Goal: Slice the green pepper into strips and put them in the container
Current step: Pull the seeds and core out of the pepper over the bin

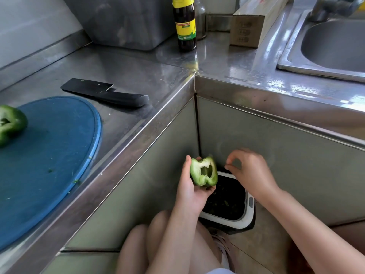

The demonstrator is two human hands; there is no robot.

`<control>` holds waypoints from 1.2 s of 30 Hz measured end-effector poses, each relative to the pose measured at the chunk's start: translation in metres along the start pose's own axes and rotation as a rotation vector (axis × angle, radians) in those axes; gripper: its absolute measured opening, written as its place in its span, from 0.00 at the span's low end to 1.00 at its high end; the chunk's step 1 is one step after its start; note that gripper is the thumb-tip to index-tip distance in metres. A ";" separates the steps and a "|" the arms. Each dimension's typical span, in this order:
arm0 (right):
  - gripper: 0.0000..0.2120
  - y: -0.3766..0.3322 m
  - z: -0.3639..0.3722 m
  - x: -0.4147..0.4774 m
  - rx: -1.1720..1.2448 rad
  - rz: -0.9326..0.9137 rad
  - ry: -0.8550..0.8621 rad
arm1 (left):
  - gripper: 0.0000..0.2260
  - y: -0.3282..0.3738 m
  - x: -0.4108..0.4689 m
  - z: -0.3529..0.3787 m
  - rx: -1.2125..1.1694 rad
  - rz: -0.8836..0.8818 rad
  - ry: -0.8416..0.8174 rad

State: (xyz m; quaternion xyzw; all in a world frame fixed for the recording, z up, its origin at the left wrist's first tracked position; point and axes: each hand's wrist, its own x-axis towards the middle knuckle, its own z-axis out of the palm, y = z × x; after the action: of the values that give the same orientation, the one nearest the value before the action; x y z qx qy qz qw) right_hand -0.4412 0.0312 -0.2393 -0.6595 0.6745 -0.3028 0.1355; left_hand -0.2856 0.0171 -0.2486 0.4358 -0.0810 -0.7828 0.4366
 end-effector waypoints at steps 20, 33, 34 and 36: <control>0.13 -0.024 0.006 0.003 -0.487 -0.618 -0.091 | 0.24 -0.005 -0.015 -0.001 0.360 0.026 0.017; 0.16 -0.019 -0.002 -0.004 -0.626 -0.769 -0.252 | 0.23 -0.010 -0.022 0.003 0.479 0.022 0.022; 0.18 -0.020 -0.002 -0.004 -0.616 -0.766 -0.245 | 0.23 -0.010 -0.023 0.003 0.483 0.029 0.023; 0.20 -0.020 -0.001 -0.002 -0.606 -0.760 -0.251 | 0.23 -0.010 -0.023 0.002 0.493 0.045 0.025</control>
State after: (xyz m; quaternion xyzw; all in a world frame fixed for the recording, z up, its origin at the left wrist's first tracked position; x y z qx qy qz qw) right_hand -0.4256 0.0349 -0.2273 -0.8996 0.4227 -0.0398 -0.1021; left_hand -0.2879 0.0402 -0.2383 0.5370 -0.2737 -0.7239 0.3357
